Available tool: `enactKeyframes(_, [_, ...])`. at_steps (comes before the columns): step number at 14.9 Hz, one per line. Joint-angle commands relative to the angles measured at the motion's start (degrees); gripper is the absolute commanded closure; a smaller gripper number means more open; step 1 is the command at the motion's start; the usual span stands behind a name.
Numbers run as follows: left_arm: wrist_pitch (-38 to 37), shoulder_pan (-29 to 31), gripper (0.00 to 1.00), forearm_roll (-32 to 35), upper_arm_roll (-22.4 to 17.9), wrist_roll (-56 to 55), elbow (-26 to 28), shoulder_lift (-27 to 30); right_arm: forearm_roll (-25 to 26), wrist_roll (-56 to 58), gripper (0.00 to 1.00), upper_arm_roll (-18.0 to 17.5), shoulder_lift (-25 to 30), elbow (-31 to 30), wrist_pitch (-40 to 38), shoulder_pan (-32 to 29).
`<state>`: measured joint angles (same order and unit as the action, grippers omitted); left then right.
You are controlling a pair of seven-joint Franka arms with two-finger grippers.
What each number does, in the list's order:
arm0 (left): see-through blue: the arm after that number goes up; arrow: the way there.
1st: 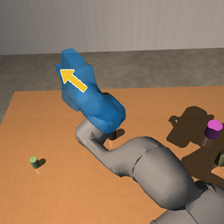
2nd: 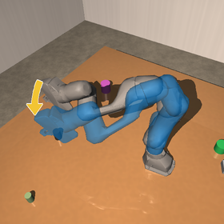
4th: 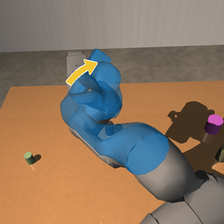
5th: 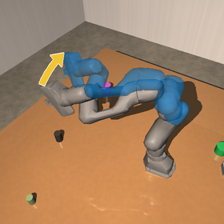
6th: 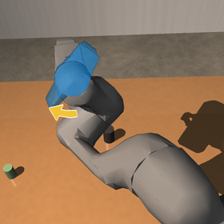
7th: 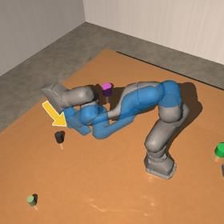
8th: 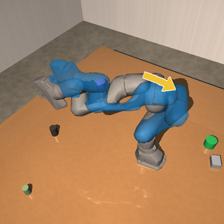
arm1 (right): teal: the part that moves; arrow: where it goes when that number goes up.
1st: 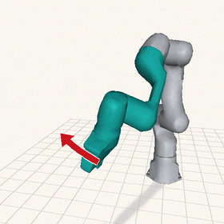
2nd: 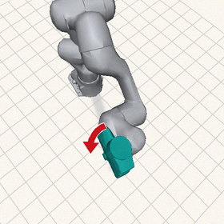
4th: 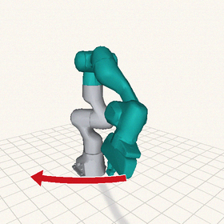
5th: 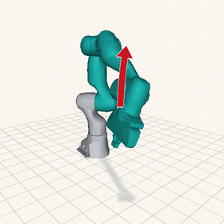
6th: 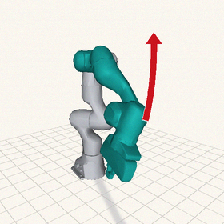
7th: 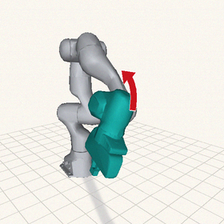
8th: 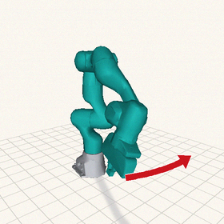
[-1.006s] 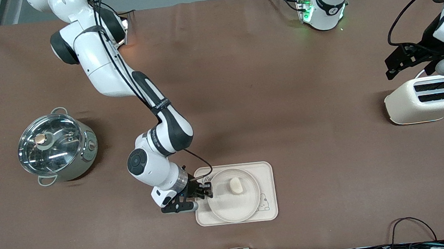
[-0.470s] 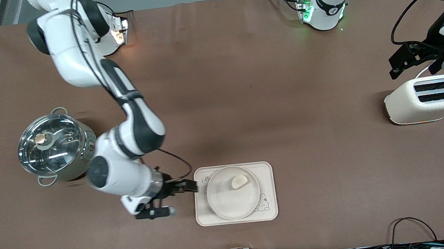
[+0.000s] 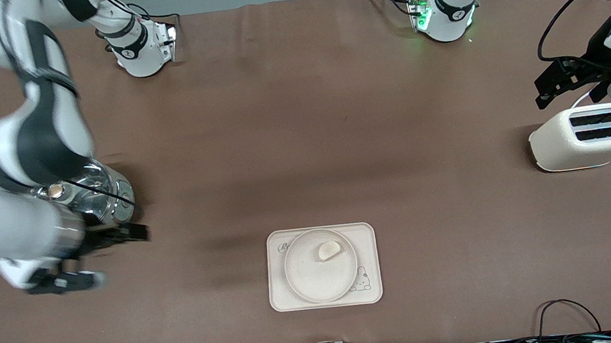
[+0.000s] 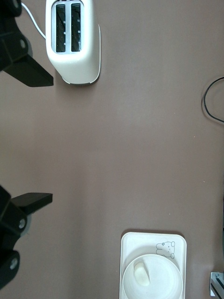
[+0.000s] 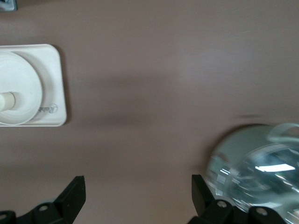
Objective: Place bun in plate and plate on tray
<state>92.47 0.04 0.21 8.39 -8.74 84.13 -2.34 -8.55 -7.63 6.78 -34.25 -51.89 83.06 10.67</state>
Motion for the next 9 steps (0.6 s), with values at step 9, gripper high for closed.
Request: enactKeyframes(9, [-0.5, 0.4, 0.0, 0.9, 0.1, 0.8, -0.5, 0.1, 9.5, 9.8, 0.0, -1.7, 36.2, -35.7, 2.4, -12.1])
